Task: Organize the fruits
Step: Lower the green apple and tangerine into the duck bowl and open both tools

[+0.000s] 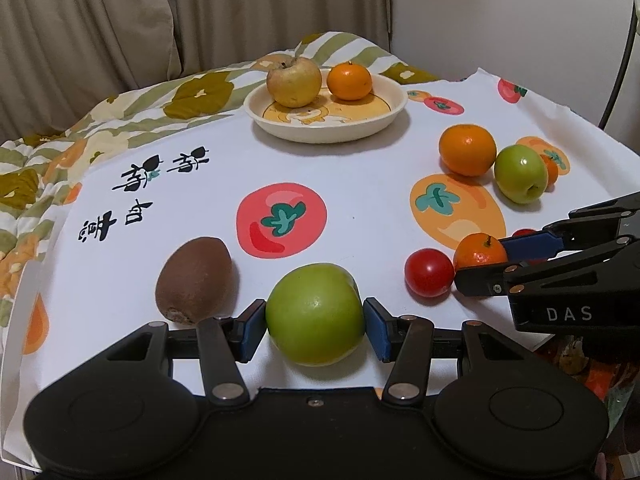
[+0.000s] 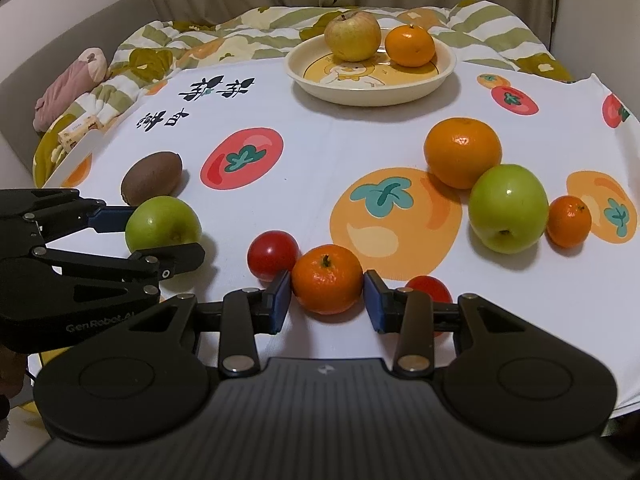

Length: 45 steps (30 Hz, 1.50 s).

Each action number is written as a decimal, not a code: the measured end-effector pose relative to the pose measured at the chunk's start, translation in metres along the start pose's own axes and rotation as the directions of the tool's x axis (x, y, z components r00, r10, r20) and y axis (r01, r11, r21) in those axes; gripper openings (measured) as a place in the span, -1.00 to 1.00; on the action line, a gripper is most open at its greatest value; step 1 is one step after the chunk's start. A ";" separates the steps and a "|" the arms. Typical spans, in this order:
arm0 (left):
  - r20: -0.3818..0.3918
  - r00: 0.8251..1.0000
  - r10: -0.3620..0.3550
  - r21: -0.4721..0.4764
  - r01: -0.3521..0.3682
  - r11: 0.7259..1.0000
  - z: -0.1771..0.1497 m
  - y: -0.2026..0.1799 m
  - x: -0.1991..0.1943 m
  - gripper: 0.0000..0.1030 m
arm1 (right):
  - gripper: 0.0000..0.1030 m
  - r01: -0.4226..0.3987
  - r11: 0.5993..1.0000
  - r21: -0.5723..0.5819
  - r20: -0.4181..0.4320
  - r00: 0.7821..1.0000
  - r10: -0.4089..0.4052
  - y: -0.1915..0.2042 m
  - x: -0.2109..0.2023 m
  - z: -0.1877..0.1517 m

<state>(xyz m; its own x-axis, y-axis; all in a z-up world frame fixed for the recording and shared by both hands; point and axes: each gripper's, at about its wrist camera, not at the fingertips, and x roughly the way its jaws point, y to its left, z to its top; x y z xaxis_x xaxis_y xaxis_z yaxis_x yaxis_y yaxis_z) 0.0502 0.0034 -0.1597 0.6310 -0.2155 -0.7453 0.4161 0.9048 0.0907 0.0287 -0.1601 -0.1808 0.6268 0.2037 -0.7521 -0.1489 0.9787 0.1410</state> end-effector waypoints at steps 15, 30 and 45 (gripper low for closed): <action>0.073 0.997 0.001 -0.069 0.004 0.998 0.035 0.013 -0.053 0.09 | 0.04 0.002 1.000 0.014 0.078 0.997 -0.003 0.008 -0.060 0.041; 0.139 0.988 0.063 -0.071 -0.053 0.996 0.113 0.010 -0.058 0.10 | 0.04 -0.037 0.999 0.000 0.156 0.987 0.037 -0.037 -0.074 0.125; 0.079 0.992 0.097 -0.104 -0.088 0.991 0.180 -0.017 0.025 0.10 | 0.04 -0.074 0.994 -0.077 0.103 0.991 0.082 -0.108 0.001 0.198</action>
<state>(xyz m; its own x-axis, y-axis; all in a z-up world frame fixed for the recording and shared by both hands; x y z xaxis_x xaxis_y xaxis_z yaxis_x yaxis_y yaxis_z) 0.1766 -0.0838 -0.0613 0.7177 -0.1553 -0.6788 0.2885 0.9535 0.0869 0.1968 -0.2607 -0.0698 0.6881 0.2845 -0.6675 -0.2532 0.9562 0.1466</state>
